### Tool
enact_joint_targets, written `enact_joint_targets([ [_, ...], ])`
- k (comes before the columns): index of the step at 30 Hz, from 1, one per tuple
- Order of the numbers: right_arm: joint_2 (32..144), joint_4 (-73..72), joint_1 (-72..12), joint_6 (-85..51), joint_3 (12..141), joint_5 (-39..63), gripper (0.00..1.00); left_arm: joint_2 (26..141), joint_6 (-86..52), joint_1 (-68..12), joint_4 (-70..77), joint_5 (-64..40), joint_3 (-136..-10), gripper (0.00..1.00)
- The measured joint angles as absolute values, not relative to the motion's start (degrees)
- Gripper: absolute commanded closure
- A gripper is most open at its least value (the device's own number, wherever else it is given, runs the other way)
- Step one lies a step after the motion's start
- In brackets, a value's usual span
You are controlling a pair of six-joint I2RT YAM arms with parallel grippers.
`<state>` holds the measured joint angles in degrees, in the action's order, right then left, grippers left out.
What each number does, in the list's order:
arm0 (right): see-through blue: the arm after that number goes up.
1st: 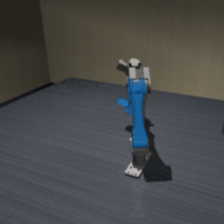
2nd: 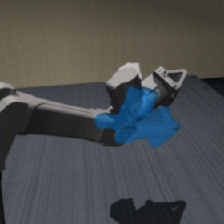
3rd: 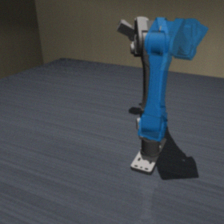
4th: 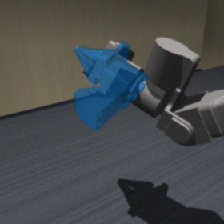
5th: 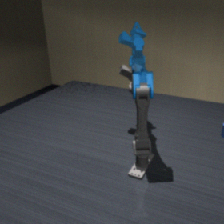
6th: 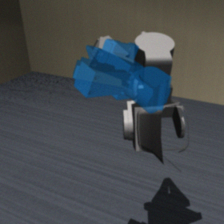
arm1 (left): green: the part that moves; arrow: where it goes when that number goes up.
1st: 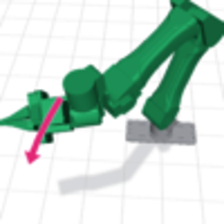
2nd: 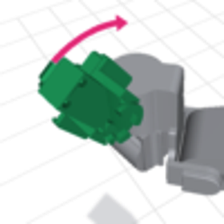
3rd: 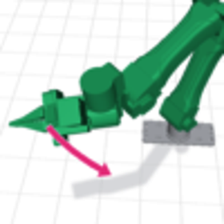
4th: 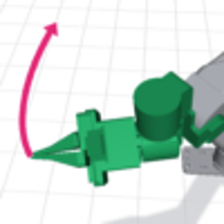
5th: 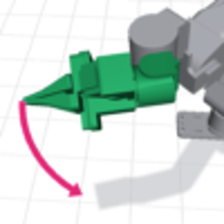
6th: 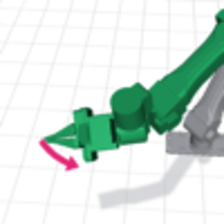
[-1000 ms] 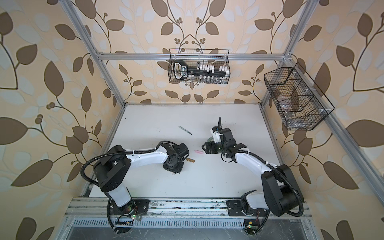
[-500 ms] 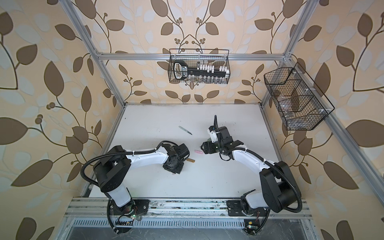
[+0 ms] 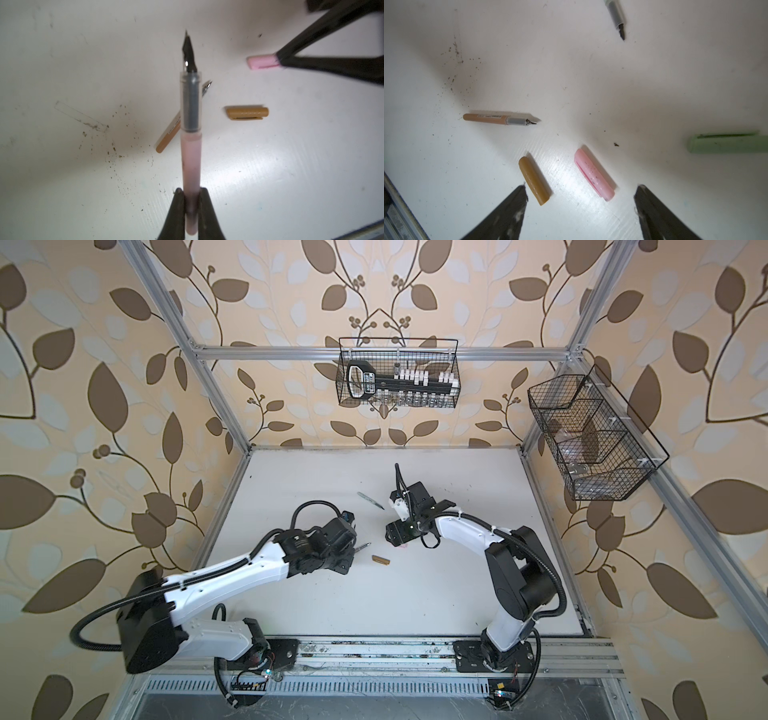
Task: Insert pens into pen caps
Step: Pick up a pen from the center of the table, then move the pen cap to the bottom-center of the table.
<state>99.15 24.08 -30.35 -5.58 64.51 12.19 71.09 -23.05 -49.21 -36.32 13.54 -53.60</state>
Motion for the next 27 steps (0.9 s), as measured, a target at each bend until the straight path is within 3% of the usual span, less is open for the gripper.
enact_joint_targets([
  [7, 105.3, 25.6, -31.9, -5.5, 68.6, 12.4, 0.16, 59.7, -20.2, -49.2, -31.5, 14.0, -49.9, 0.86],
  [13, 107.9, 26.2, -32.1, -5.5, 69.9, 12.7, 0.16, 62.3, -19.2, -49.2, -31.4, 14.0, -49.8, 0.91],
  [27, 110.0, 26.6, -34.3, -5.8, 71.4, 15.2, 0.17, 63.3, -18.0, -49.2, -31.2, 13.9, -49.8, 0.86],
])
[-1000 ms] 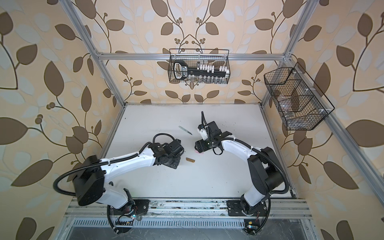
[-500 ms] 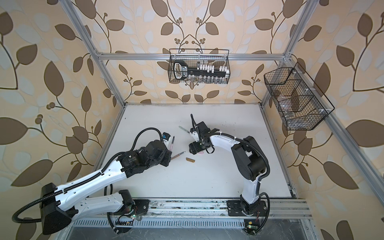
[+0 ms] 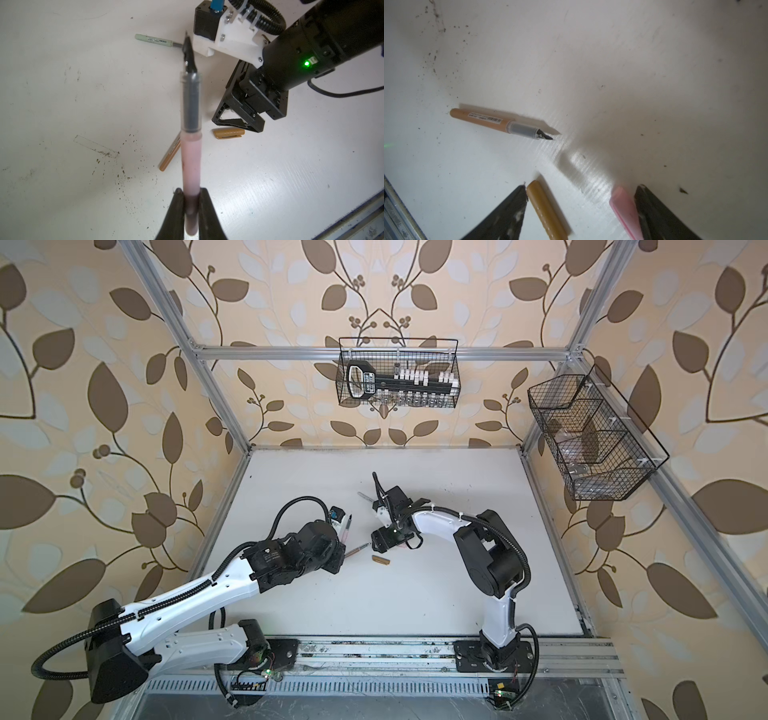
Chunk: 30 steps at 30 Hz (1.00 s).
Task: Insert pens into pen caps
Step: Move the pen cap to the bottom-center of the table.
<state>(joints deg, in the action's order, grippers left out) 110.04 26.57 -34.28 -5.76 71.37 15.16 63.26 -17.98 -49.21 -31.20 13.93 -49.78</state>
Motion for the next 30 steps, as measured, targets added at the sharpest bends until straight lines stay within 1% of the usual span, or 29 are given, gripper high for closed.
enact_joint_targets([
  [10, 108.3, 28.2, -34.3, -5.7, 68.8, 16.8, 0.18, 63.3, -17.6, -49.2, -30.6, 14.0, -49.8, 0.86],
  [17, 102.6, 32.1, -33.7, -6.4, 63.5, 16.5, 0.24, 63.4, -16.4, -49.2, -30.1, 13.9, -49.8, 0.87],
  [23, 95.9, 35.0, -33.3, -6.5, 59.8, 14.5, 0.24, 64.0, -15.4, -49.2, -29.5, 13.7, -49.8, 0.87],
  [27, 93.8, 35.2, -33.7, -6.3, 59.7, 13.7, 0.24, 64.1, -15.0, -49.2, -29.0, 13.6, -49.8, 0.86],
  [28, 93.8, 35.4, -33.7, -6.3, 59.7, 13.2, 0.25, 64.1, -14.9, -49.2, -28.9, 13.6, -49.8, 0.86],
  [30, 93.8, 35.9, -33.3, -6.7, 59.7, 11.9, 0.3, 64.1, -14.9, -49.2, -28.8, 13.6, -49.8, 0.86],
])
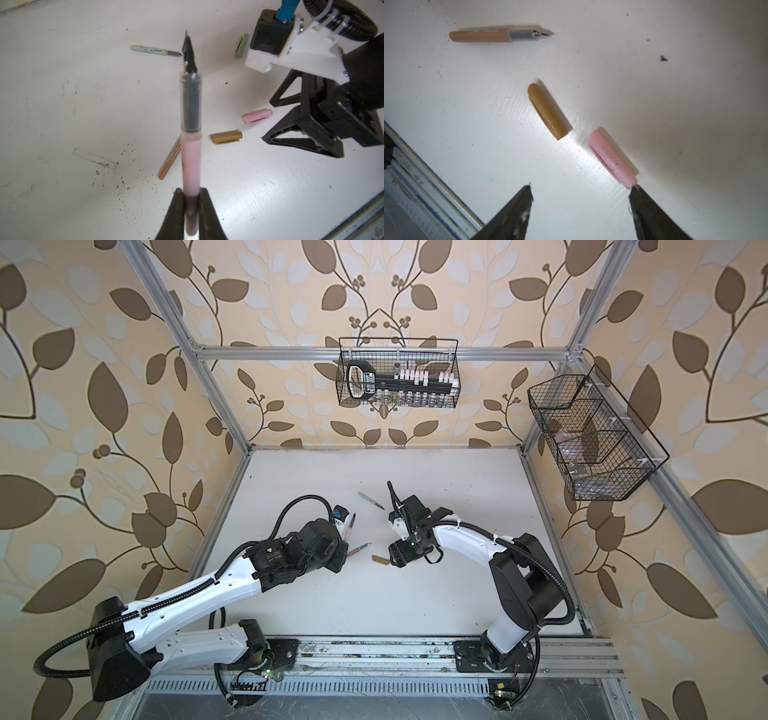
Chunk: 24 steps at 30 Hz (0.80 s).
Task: Insert pens into pen caps
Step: Move the pen cap to the bottom-center of the table.
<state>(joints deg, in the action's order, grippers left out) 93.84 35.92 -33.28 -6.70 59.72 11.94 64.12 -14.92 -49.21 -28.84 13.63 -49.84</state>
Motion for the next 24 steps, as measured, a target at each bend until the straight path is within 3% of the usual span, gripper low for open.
enact_joint_targets([
  [4, 93.8, 35.1, -32.2, -9.6, 59.5, 11.7, 0.26, 64.1, -14.9, -49.2, -28.9, 13.5, -49.8, 0.86],
  [12, 94.0, 26.9, -37.9, -17.3, 57.5, 13.6, 0.24, 64.1, -15.0, -49.2, -28.9, 13.5, -49.8, 0.86],
  [24, 101.4, 22.0, -37.8, -19.3, 59.0, 15.6, 0.24, 63.5, -15.0, -49.2, -28.8, 13.5, -49.8, 0.87],
])
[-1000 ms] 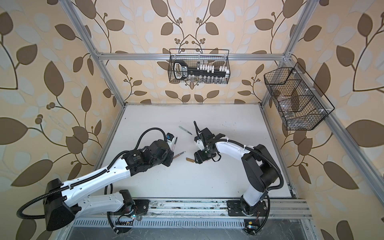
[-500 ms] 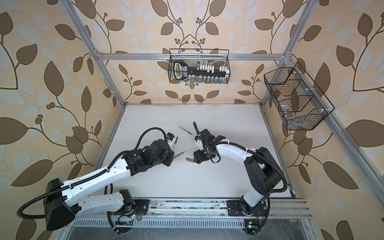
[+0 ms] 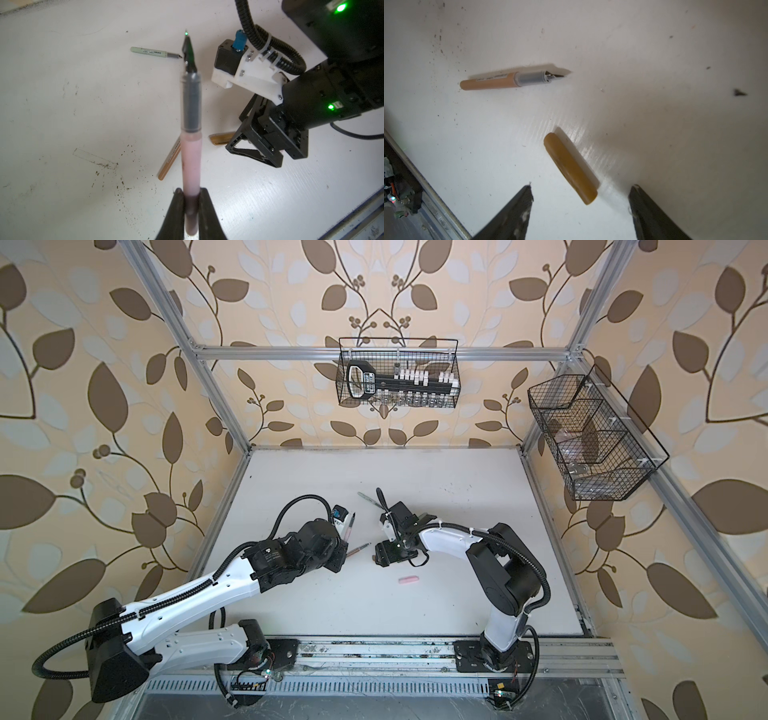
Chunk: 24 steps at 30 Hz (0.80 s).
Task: Insert pens into pen caps
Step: Move the pen cap to the bottom-center of the table.
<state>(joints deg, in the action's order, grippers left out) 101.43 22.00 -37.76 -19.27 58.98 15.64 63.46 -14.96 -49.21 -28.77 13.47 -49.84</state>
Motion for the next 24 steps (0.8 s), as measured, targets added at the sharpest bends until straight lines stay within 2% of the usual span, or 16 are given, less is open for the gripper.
enact_joint_targets([
  [7, 100.2, 24.9, -38.0, -18.4, 58.7, 16.1, 0.24, 63.4, -14.9, -49.2, -28.7, 13.5, -49.8, 0.87],
  [17, 86.2, 36.5, -37.8, -18.0, 57.6, 7.9, 0.24, 63.4, -14.9, -49.2, -28.6, 13.3, -49.8, 0.86],
  [24, 79.3, 37.3, -44.3, -26.9, 48.1, 9.2, 0.23, 63.4, -14.9, -49.2, -28.7, 12.4, -49.8, 0.87],
])
